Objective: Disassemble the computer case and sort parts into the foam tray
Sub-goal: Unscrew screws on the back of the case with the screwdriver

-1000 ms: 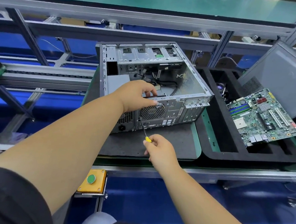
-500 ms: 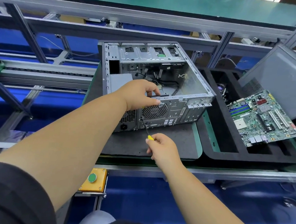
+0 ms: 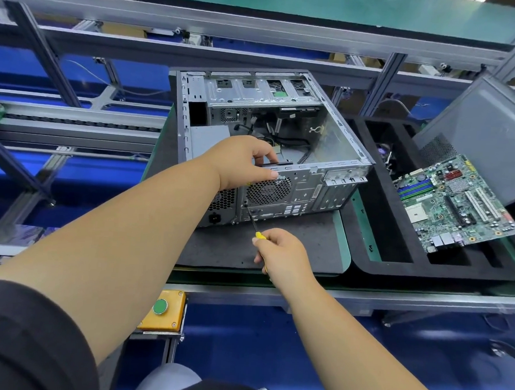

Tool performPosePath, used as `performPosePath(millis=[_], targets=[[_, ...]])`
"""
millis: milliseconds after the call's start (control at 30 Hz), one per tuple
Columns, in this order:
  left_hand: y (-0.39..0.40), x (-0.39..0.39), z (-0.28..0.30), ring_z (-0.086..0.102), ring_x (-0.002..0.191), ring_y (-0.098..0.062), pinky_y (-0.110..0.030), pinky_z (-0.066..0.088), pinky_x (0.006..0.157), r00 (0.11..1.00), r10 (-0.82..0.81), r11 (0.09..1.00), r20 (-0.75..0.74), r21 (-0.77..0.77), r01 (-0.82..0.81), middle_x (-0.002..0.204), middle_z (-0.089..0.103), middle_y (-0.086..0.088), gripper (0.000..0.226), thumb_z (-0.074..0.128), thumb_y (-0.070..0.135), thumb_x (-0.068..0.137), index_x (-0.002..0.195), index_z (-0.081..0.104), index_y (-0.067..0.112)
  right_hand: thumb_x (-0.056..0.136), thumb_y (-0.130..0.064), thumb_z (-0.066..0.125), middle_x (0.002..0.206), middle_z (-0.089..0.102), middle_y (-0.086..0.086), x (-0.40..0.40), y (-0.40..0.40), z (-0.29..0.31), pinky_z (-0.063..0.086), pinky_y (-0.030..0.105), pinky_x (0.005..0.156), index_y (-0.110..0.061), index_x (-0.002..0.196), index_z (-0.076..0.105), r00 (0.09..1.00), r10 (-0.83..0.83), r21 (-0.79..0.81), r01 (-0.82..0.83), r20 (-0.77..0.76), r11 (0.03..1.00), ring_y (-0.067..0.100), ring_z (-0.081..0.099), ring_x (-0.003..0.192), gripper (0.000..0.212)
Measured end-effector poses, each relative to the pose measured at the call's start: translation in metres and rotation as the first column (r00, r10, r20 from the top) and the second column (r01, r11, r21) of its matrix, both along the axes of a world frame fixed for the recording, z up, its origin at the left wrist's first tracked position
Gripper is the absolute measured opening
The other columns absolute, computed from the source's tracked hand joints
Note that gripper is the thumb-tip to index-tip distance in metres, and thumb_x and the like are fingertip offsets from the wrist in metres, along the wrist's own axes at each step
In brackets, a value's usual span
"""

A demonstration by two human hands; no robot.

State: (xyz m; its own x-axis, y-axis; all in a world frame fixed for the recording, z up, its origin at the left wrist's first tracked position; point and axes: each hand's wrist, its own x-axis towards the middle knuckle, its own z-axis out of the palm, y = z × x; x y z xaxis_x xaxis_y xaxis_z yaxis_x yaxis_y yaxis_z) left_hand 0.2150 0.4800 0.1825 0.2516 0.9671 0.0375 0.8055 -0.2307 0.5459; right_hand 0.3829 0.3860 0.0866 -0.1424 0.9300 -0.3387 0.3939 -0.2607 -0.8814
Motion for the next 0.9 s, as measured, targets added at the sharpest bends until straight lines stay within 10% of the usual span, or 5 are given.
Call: performPosePath(millis=[333, 467, 600, 767, 900], targets=[[0.000, 0.000, -0.001, 0.052, 0.079, 0.000, -0.026, 0.042, 0.075, 1.000, 0.009, 1.000, 0.005, 0.010, -0.009, 0.097, 0.062, 0.010, 0.022, 0.068, 0.047, 0.085, 0.106, 0.065, 0.041, 0.090, -0.024, 0.063, 0.066, 0.060, -0.003, -0.010, -0.001, -0.004, 0.041, 0.026, 0.053, -0.024, 0.088, 0.065, 0.991, -0.090, -0.118, 0.078, -0.099, 0.990, 0.011, 0.053, 0.059, 0.003], [0.000, 0.000, 0.000, 0.051, 0.080, 0.001, -0.027, 0.043, 0.075, 1.000, 0.008, 1.000, 0.003, 0.014, -0.008, 0.098, 0.063, 0.009, 0.023, 0.067, 0.048, 0.085, 0.107, 0.066, 0.040, 0.090, -0.019, 0.066, 0.062, 0.057, 0.000, -0.013, 0.002, -0.001, 0.044, 0.022, 0.045, -0.010, 0.092, 0.069, 0.778, -0.378, -0.630, -0.030, -0.503, 0.776, 0.010, 0.049, 0.046, 0.010], [0.000, 0.001, 0.000, 0.051, 0.079, 0.002, -0.026, 0.041, 0.074, 1.000, 0.012, 1.000, 0.001, 0.014, -0.012, 0.099, 0.063, 0.008, 0.024, 0.068, 0.047, 0.085, 0.108, 0.066, 0.039, 0.098, -0.033, 0.051, 0.061, 0.047, -0.001, -0.010, 0.006, -0.002, 0.029, 0.021, 0.037, -0.006, 0.087, 0.070, 0.586, -0.416, -0.646, -0.256, -0.695, 0.719, 0.008, 0.033, 0.039, 0.035], [-0.001, 0.001, 0.001, 0.054, 0.082, -0.004, -0.027, 0.045, 0.078, 1.000, 0.015, 1.000, -0.001, 0.003, -0.015, 0.100, 0.063, 0.008, 0.024, 0.067, 0.047, 0.085, 0.108, 0.066, 0.039, 0.104, -0.027, 0.038, 0.054, 0.043, -0.001, -0.013, 0.007, 0.001, 0.026, 0.022, 0.037, -0.008, 0.092, 0.060, 0.769, -0.314, -0.593, -0.103, -0.556, 0.798, 0.009, 0.031, 0.038, 0.032], [-0.002, 0.002, 0.002, 0.056, 0.085, -0.011, -0.028, 0.046, 0.080, 1.000, 0.018, 1.000, -0.004, -0.005, -0.018, 0.099, 0.063, 0.008, 0.024, 0.067, 0.046, 0.085, 0.108, 0.066, 0.038, 0.105, -0.030, 0.038, 0.052, 0.048, -0.001, -0.024, 0.010, 0.010, 0.031, 0.023, 0.043, -0.014, 0.086, 0.063, 0.991, -0.108, -0.384, 0.067, -0.085, 0.921, 0.011, 0.037, 0.039, 0.035]])
